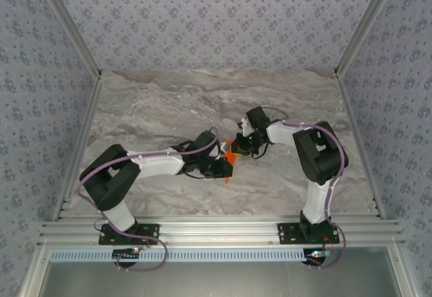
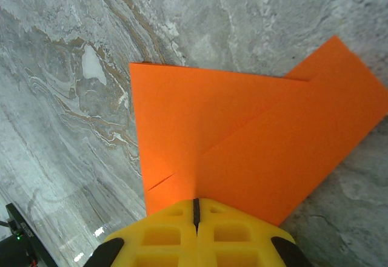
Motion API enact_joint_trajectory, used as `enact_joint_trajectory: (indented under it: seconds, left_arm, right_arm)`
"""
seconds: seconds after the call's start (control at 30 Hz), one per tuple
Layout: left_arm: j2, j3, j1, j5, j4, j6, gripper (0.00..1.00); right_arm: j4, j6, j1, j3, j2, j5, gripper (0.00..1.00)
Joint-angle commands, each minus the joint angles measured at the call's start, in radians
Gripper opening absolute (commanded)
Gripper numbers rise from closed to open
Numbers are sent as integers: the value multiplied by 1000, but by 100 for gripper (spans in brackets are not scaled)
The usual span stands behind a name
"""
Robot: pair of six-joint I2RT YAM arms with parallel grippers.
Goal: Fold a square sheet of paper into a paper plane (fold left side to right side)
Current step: Fold the wing for the fifth time at the center of the table.
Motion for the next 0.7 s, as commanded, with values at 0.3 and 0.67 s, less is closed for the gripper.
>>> enact_joint_trajectory:
  seconds: [0.3,0.67]
  left_arm:
    - [146,62,26,-23,-36,59,13]
    - [123,-62,-11,-61,-22,16,9]
  right_arm:
    - [-55,-10,12,-12,66,106,2]
    - [52,37,2,-41,-31,-5,0]
